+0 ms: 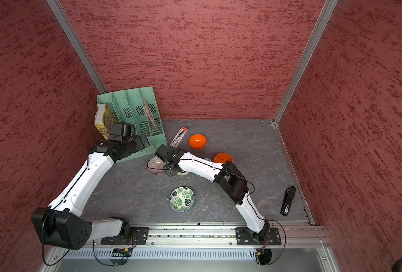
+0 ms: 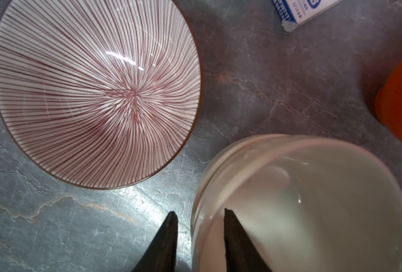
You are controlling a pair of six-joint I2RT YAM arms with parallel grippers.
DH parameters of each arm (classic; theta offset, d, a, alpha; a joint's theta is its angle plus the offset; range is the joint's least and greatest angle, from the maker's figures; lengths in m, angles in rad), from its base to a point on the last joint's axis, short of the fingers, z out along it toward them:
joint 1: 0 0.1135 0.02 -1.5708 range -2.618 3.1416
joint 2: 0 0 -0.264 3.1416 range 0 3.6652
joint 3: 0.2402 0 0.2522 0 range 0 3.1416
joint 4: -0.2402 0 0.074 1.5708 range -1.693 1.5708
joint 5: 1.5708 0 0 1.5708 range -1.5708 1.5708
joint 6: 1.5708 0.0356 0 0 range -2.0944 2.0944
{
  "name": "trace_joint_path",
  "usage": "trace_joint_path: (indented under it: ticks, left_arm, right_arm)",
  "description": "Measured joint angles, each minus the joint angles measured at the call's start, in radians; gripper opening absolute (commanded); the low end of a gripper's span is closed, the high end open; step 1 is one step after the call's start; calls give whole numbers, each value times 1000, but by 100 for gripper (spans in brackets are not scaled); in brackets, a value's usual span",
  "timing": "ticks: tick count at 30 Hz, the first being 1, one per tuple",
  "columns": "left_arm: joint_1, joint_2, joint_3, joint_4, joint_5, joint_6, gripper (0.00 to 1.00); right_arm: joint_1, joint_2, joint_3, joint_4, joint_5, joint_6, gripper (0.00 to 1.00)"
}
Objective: Stack the bowls
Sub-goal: Place the bowl on the bowl.
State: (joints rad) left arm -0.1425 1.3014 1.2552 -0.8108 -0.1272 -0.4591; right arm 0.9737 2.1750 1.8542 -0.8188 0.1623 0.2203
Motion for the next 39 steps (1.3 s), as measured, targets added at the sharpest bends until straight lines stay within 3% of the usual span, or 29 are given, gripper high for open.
trace_joint_path:
  ticks: [3, 7, 13, 19, 23, 27, 39]
  left_arm:
    - [-13, 0, 0, 0, -3, 3, 100]
    - [-104, 17, 18, -10, -35, 30, 100]
    - [-183, 31, 6, -3, -1, 49, 98]
    - [-189, 31, -71, 27, 100, 45, 89]
    - [-226, 53, -100, 51, 162, 47, 83]
    - [-280, 115, -99, 69, 182, 49, 79]
    - [-317, 251, -71, 45, 83, 53, 72]
  right_arm:
    - [0, -10, 0, -2, 4, 3, 51]
    - [-1, -80, -14, -1, 22, 3, 54]
    - [-39, -285, -154, 49, 21, 8, 54]
    - [-188, -440, -380, 167, -48, 40, 48]
    - [-273, -454, -473, 238, -111, 70, 46]
    - [-281, -452, -492, 285, -152, 89, 46]
    - [-279, -397, -492, 364, -190, 121, 46]
